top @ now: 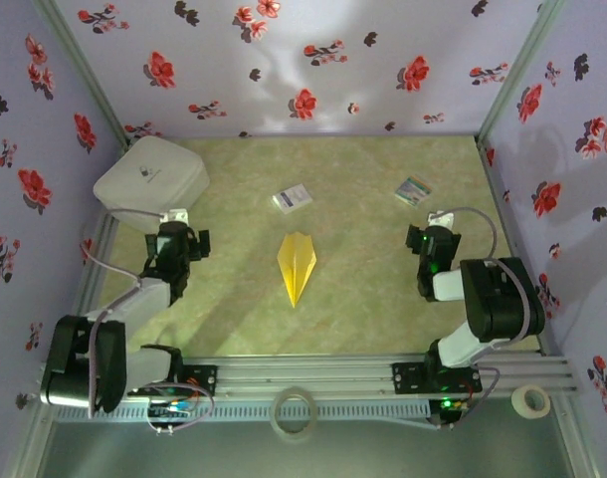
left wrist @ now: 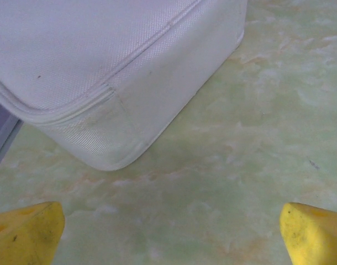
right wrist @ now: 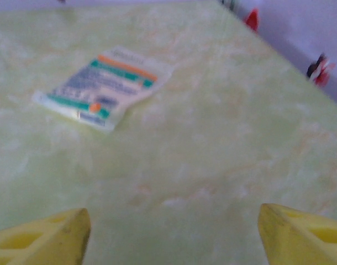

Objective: Fold a paper plane with a square sheet of paper (pick it up from the middle)
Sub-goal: Reset both arms

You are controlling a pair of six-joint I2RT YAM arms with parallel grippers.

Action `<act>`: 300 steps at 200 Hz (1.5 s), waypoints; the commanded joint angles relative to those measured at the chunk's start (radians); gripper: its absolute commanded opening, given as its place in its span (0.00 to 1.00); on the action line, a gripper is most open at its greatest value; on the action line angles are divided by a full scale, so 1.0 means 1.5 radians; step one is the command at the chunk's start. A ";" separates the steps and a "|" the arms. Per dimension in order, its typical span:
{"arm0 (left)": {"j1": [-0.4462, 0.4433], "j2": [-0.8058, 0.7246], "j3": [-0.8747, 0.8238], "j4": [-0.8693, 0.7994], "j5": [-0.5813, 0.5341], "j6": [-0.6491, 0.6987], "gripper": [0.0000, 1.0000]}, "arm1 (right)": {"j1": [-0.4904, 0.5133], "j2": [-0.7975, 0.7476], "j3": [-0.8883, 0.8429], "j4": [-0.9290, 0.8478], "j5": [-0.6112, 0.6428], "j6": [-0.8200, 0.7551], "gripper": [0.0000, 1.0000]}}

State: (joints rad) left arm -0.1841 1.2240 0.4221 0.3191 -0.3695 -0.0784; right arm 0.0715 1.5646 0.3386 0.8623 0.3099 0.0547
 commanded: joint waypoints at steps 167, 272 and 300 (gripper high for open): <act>0.134 0.211 -0.034 0.404 0.146 0.008 1.00 | -0.012 -0.007 0.023 0.030 0.035 0.036 0.99; 0.134 0.210 -0.033 0.402 0.146 0.009 1.00 | -0.012 -0.007 0.022 0.030 0.035 0.036 0.99; 0.134 0.210 -0.033 0.403 0.146 0.009 1.00 | -0.012 -0.006 0.023 0.029 0.034 0.036 0.99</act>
State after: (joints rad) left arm 0.0154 1.5452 0.3656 0.9115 -0.1310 -0.0505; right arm 0.0586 1.5635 0.3538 0.8783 0.3405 0.0895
